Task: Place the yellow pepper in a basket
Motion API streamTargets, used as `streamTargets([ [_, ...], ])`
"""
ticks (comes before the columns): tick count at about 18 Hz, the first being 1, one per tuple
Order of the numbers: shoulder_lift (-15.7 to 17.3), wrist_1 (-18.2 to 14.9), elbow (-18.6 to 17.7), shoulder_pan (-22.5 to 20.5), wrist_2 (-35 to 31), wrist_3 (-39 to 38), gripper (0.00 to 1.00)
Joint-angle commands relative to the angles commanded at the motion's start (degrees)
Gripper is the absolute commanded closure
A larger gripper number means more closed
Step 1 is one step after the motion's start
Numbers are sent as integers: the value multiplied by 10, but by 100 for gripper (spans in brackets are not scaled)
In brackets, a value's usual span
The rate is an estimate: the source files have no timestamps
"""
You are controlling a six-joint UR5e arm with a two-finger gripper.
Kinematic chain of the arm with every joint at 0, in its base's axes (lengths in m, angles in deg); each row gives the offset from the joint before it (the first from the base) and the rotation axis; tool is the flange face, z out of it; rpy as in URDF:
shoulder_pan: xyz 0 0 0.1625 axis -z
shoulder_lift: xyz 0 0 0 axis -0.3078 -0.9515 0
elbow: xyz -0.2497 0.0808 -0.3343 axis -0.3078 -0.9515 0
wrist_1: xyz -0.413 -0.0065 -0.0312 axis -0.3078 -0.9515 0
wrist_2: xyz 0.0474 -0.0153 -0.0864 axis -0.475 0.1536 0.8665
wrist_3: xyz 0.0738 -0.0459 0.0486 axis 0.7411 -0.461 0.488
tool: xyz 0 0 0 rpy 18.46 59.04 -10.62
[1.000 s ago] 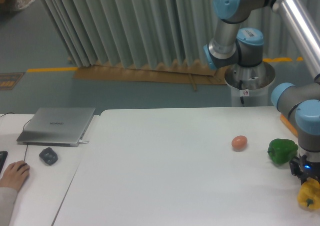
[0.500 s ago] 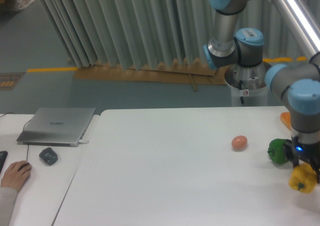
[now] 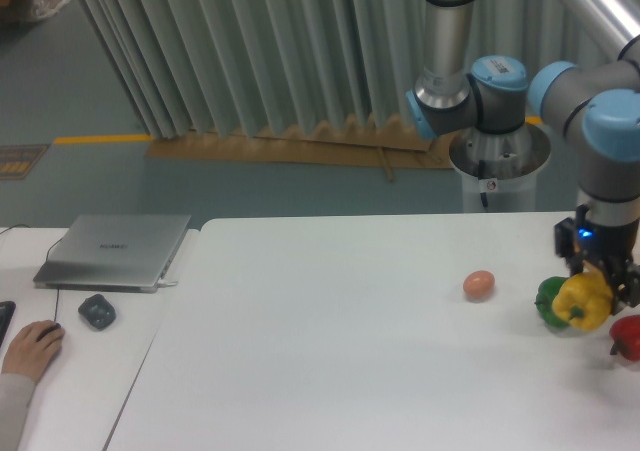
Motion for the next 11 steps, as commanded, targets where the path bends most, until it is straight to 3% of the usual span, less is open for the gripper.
streamTargets([
  [8, -18, 18, -1, -96, -13, 198, 55],
  [11, -40, 53, -2, -131, -13, 252, 55],
])
